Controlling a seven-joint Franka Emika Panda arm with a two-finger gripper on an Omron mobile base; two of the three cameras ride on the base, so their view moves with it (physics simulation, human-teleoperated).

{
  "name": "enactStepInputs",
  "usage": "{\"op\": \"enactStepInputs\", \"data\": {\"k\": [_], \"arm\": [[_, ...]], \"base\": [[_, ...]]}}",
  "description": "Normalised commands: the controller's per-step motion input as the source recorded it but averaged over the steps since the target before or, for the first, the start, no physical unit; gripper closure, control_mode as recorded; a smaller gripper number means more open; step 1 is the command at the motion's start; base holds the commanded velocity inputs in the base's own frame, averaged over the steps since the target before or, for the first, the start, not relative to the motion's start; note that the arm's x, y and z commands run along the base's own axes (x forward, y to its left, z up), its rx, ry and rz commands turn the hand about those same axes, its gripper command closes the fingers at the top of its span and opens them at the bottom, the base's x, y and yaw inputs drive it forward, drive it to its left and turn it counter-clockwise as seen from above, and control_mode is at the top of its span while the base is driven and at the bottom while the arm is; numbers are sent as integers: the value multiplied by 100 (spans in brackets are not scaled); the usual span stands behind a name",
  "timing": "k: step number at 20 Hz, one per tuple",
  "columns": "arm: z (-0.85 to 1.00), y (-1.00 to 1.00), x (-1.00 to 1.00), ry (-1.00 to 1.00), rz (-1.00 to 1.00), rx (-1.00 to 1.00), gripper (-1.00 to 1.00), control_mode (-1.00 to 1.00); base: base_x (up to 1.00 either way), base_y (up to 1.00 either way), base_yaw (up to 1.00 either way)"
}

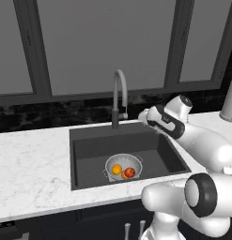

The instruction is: Put the colander in the sink, put the apple, orange, tangerine in the colander, and turn on the sink faucet and pour water over the colander.

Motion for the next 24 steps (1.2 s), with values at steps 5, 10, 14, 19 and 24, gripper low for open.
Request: {"op": "enactStepInputs", "data": {"k": [5,10,14,19,24], "arm": [[0,0,68,-2,4,21,-100,-100],[0,1,70,-4,4,15,-100,-100],[0,15,51,-6,3,7,-100,-100],[0,22,47,-5,3,3,-100,-100],[-1,9,52,-3,1,1,-100,-100]], "base": [[0,0,0],[0,0,0],[0,0,0],[0,0,0],[0,0,0]]}}
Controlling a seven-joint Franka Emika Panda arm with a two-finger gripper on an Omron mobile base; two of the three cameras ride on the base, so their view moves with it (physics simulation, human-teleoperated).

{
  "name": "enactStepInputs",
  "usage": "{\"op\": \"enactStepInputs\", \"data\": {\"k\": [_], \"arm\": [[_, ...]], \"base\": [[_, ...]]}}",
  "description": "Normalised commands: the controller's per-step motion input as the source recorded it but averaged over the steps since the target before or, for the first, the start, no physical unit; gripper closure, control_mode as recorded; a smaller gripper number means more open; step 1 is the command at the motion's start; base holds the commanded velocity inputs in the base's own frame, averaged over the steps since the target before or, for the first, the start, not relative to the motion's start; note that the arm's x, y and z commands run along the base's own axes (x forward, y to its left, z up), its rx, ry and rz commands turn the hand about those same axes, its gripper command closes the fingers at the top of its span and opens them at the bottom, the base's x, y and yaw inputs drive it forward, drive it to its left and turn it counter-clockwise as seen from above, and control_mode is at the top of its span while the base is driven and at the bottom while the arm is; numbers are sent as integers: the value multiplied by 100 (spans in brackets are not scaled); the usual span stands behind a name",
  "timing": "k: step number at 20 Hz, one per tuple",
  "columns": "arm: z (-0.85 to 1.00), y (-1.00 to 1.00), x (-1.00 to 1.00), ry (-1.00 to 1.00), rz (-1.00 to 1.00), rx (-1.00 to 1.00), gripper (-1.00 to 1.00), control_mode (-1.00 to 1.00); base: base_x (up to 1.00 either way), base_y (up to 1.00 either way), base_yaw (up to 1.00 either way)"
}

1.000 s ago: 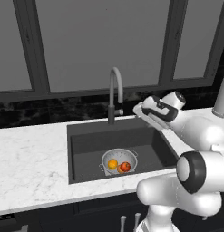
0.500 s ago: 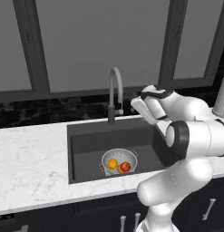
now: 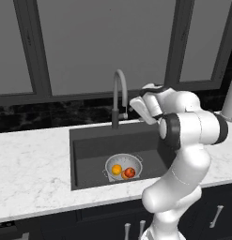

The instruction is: Put the colander in the sink, put the apple, orange, tangerine in the colander, and turn on the sink faucet and pour water over the colander.

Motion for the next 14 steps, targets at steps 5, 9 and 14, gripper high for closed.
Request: {"op": "enactStepInputs", "data": {"k": [5,9,14], "arm": [[-11,0,45,0,0,0,-100,-100],[-12,8,45,0,0,0,-100,-100],[-14,10,48,0,0,0,-100,-100]], "base": [[0,0,0],[0,0,0],[0,0,0]]}}
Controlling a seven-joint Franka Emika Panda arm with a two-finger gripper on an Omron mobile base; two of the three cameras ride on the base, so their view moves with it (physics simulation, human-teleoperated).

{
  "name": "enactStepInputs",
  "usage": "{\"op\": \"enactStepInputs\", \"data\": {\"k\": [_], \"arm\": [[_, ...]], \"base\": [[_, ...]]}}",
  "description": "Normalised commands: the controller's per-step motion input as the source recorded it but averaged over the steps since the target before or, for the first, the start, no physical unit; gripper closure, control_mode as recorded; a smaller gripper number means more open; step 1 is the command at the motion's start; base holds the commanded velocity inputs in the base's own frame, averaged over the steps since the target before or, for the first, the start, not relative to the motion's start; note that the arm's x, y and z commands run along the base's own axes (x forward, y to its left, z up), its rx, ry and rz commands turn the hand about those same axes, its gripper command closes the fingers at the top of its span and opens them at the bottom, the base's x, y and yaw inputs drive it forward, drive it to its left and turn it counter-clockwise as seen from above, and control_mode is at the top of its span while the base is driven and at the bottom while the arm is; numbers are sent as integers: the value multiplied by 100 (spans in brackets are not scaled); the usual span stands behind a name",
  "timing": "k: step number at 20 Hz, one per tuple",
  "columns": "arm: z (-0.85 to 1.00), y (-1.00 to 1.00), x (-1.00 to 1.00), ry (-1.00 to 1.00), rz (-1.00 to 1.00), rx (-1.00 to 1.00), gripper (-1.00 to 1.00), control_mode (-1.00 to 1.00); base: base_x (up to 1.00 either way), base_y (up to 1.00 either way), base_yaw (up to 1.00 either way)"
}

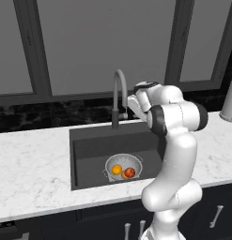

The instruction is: Put the colander in the sink, put the apple, orange, tangerine in the colander, and turn on the sink faucet and pour water over the colander.

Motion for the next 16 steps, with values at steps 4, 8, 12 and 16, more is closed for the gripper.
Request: {"op": "enactStepInputs", "data": {"k": [4,8,12,16], "arm": [[-14,7,37,0,0,0,-100,-100],[-15,5,37,0,0,0,-100,-100],[-16,7,35,0,0,0,-100,-100],[-18,1,32,0,0,0,-100,-100]], "base": [[0,0,0],[0,0,0],[0,0,0],[0,0,0]]}}
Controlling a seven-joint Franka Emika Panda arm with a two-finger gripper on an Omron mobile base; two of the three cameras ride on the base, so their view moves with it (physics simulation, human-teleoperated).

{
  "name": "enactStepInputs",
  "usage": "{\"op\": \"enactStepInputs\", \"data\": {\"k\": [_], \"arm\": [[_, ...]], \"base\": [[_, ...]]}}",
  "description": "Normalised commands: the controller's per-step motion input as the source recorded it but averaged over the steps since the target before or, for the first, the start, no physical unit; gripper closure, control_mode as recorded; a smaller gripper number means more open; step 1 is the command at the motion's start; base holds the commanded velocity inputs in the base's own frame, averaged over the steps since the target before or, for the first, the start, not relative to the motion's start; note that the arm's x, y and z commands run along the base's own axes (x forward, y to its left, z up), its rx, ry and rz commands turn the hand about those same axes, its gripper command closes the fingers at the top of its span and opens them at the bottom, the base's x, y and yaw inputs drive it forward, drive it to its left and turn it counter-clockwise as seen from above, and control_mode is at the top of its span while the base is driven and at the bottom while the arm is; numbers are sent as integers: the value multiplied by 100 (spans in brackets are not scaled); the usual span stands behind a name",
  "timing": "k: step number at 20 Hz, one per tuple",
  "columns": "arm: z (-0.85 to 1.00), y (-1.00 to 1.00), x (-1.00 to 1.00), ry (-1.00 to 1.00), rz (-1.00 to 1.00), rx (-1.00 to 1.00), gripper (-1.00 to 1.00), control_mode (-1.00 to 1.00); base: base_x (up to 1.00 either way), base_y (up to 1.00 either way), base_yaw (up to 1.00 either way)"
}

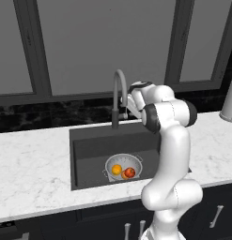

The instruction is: Put the colander in the sink, put the apple, orange, tangerine in the colander, and turn on the sink faucet and pour water over the colander.

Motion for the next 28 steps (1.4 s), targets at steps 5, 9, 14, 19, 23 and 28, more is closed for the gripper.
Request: {"op": "enactStepInputs", "data": {"k": [5,9,14,19,23,28], "arm": [[-18,1,32,0,0,0,-100,-100],[-21,0,21,0,0,0,-100,-100],[-19,0,12,0,0,0,100,-100],[-12,-5,8,0,-1,0,100,-100],[-4,-34,0,0,-5,0,100,-100],[0,-65,0,0,-9,0,100,-100]], "base": [[0,0,0],[0,0,0],[0,0,0],[0,0,0],[0,0,0],[0,0,0]]}}
